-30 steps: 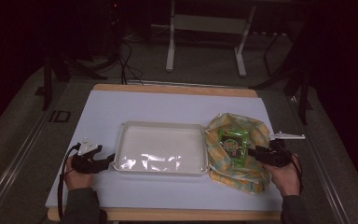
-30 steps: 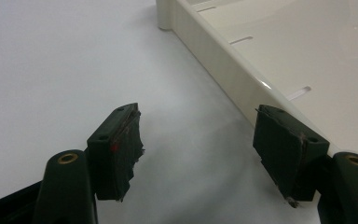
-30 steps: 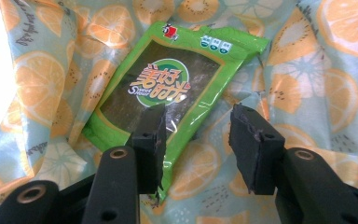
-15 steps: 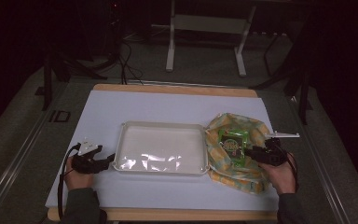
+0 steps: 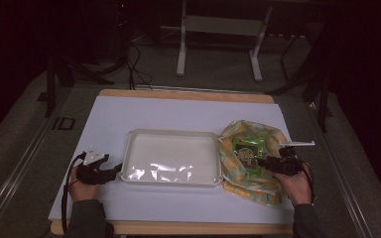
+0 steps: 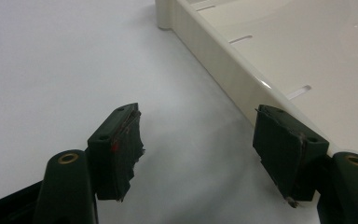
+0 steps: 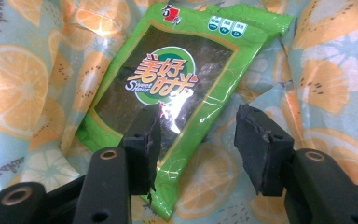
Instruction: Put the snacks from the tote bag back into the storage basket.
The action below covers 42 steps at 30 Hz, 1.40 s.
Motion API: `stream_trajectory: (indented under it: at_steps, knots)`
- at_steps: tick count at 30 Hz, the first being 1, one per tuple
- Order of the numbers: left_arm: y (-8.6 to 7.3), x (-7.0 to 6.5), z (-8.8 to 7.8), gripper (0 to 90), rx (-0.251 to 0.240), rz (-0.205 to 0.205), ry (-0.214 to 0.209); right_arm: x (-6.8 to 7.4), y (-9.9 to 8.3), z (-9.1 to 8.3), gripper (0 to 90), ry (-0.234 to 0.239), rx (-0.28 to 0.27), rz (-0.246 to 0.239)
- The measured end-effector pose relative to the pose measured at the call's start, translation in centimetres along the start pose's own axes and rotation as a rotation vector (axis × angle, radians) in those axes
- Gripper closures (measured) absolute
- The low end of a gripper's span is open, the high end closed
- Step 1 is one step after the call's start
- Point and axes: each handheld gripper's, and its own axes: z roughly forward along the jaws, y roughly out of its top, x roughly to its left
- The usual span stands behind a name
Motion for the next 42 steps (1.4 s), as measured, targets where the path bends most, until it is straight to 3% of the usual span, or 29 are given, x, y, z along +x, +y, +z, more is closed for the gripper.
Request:
stream_trajectory:
  at_steps: [24,42]
  knots:
    - [0.0,-0.1,0.0,32.4,0.002,0.006,0.006,-0.3,-0.1,1.8,49.9,0.009,0.051,0.046]
    - [0.0,-0.1,0.0,32.5,0.002,0.009,0.007,-0.9,0.2,3.2,47.1,0.098,0.08,0.117]
